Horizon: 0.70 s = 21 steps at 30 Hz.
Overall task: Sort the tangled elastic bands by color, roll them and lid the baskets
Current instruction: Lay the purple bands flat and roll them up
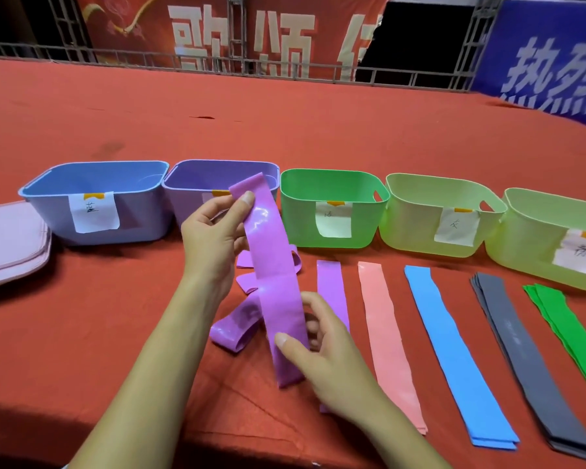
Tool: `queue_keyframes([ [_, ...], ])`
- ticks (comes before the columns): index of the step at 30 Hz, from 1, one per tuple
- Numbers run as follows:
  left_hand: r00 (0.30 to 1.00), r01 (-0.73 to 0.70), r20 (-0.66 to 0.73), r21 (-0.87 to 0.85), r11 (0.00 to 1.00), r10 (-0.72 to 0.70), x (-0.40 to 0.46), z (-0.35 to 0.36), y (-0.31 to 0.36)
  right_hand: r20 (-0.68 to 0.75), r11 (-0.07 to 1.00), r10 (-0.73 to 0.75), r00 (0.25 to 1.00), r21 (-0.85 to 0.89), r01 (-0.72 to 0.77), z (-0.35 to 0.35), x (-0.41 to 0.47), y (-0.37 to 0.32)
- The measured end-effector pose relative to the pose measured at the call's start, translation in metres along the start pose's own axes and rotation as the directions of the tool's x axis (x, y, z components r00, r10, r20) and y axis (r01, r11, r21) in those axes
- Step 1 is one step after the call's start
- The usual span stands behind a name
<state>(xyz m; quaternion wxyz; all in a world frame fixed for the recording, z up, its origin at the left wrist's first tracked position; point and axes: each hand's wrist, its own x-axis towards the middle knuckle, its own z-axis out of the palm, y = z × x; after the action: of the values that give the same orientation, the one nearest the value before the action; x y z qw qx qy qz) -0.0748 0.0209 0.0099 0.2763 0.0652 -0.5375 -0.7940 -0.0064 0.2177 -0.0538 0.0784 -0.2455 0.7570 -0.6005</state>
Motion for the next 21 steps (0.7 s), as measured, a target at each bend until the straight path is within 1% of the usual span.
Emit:
queue_keyframes([
  [3,0.999,0.034,-0.013,0.028,0.999,-0.034,0.007,0.009,-0.011,0.038,0.997,-0.006,0.999,-0.072,0.008,-0.012,-0.004,0.000],
  [7,0.991,0.131,-0.012,0.098,0.986,-0.131,0.016,0.016,-0.030,0.068,0.992,0.014,0.998,-0.125,-0.006,-0.029,-0.012,-0.004],
  [11,0.967,0.250,0.016,0.132,0.959,-0.254,0.017,0.027,-0.054,0.087,0.985,0.091,0.992,-0.151,-0.077,-0.044,-0.025,0.000],
  [13,0.955,0.282,0.041,0.181,0.942,-0.294,0.015,0.031,-0.071,0.072,0.985,0.134,0.988,-0.119,-0.125,-0.049,-0.032,0.003],
  [14,0.953,0.285,0.044,0.204,0.936,-0.300,0.015,0.032,-0.079,0.068,0.985,0.161,0.985,-0.073,-0.156,-0.052,-0.035,0.004],
  [18,0.963,0.259,0.002,0.268,0.928,-0.269,0.015,0.038,-0.105,0.096,0.935,0.329,0.939,0.106,-0.339,-0.063,-0.046,-0.003],
  [19,0.966,0.244,0.002,0.299,0.922,-0.257,0.016,0.039,-0.111,0.106,0.921,0.350,0.931,0.140,-0.363,-0.065,-0.048,-0.006],
  [21,0.968,0.218,0.025,0.401,0.890,-0.248,0.018,0.040,-0.122,0.089,0.913,0.369,0.925,0.151,-0.379,-0.068,-0.049,-0.009],
])
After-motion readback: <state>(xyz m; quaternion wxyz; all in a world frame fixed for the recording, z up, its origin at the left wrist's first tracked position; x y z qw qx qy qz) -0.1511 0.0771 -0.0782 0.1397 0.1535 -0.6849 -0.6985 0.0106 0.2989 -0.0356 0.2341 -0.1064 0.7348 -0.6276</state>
